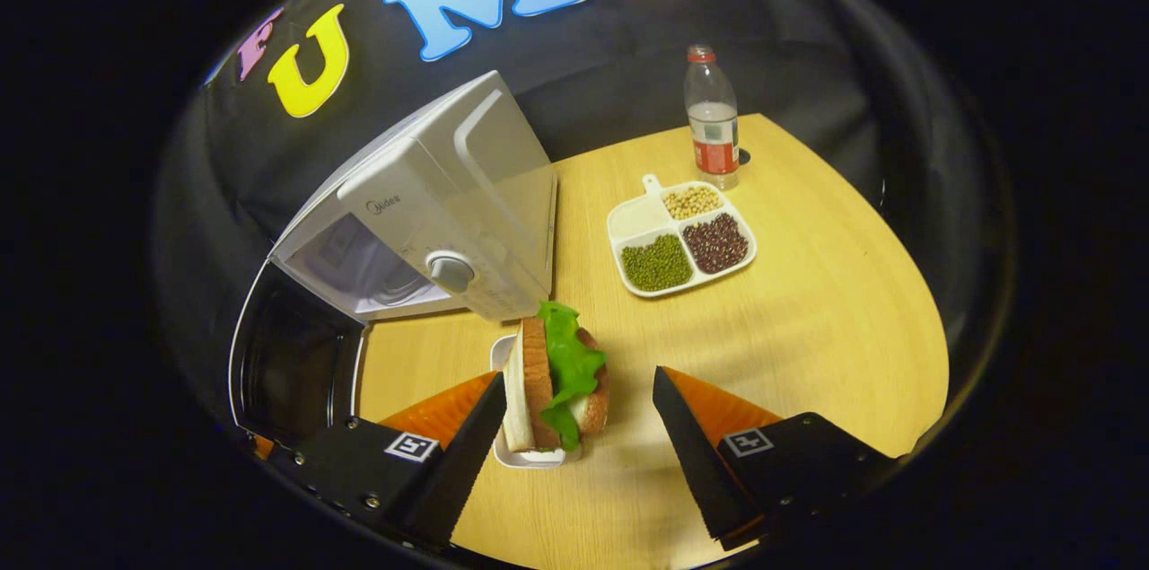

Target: Open the microwave oven with the left hand, put the food in, and close the microwave oven.

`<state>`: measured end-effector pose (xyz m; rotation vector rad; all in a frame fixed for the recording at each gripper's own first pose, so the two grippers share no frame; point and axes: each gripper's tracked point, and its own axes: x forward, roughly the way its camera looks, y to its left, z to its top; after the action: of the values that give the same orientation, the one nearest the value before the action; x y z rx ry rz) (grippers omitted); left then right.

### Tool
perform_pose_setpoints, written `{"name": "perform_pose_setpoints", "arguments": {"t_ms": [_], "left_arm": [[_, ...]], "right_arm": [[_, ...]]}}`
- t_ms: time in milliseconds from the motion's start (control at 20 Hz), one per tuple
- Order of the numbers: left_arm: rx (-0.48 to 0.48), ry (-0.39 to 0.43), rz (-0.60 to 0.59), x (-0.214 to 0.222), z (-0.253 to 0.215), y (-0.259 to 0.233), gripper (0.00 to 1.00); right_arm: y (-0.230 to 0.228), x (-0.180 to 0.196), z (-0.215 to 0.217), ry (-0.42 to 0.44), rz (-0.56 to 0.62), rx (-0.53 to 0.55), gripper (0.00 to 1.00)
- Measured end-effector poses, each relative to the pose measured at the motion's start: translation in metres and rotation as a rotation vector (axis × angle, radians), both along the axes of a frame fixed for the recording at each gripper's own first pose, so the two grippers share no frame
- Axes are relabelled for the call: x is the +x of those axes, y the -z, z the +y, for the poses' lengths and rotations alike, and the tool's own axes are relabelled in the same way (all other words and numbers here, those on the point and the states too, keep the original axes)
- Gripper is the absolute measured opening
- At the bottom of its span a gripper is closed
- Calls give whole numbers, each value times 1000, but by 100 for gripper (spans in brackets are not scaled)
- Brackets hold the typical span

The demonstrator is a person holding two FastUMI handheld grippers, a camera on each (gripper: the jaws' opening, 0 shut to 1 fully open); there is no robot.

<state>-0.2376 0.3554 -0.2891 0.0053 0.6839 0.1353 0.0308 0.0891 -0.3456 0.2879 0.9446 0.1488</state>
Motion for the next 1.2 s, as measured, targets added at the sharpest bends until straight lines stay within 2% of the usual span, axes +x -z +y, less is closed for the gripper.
{"name": "perform_pose_setpoints", "arguments": {"t_ms": [200, 350, 400, 450, 550, 600, 650, 700, 750, 800, 950, 1000, 1050, 1100, 1200], "left_arm": [[-26, 9, -3, -3, -3, 0, 11], [-50, -6, -12, -17, -7, -2, 20], [-53, -17, -12, -23, -7, -5, 21], [-51, -27, -14, -29, -8, -9, 21], [-40, -50, -32, -36, -9, -25, 22], [-29, -73, -52, -36, -8, -38, 19], [-22, -99, -94, -31, -8, -59, 12], [-14, -118, -149, -22, -12, -82, 12], [-24, -120, -204, -10, -20, -104, 12], [-23, -116, -252, -1, -28, -125, 18], [-12, -80, -332, 25, -44, -162, 23], [-17, -65, -347, 32, -50, -169, 22], [-12, -59, -358, 38, -54, -175, 29], [-9, -50, -371, 45, -56, -178, 29], [-20, -36, -387, 53, -64, -183, 38]], "right_arm": [[17, -6, 8, -12, 79, 64, 99], [27, -5, 13, -20, 112, 87, 99], [39, -4, 19, -21, 120, 101, 75], [31, -8, 20, -22, 140, 118, 82], [38, -17, 24, -33, 207, 139, 82], [37, -18, 30, -29, 217, 177, 73], [35, -15, 35, -19, 213, 204, 67], [32, -14, 37, -28, 192, 212, 57], [31, -13, 38, -24, 181, 217, 57], [30, -15, 39, -36, 177, 214, 34], [26, -18, 41, -70, 134, 180, 34], [22, -21, 41, -65, 120, 167, 34], [19, -23, 41, -55, 103, 154, 34], [13, -27, 43, -50, 81, 144, 34], [-4, -35, 50, -40, 25, 148, 34]]}}
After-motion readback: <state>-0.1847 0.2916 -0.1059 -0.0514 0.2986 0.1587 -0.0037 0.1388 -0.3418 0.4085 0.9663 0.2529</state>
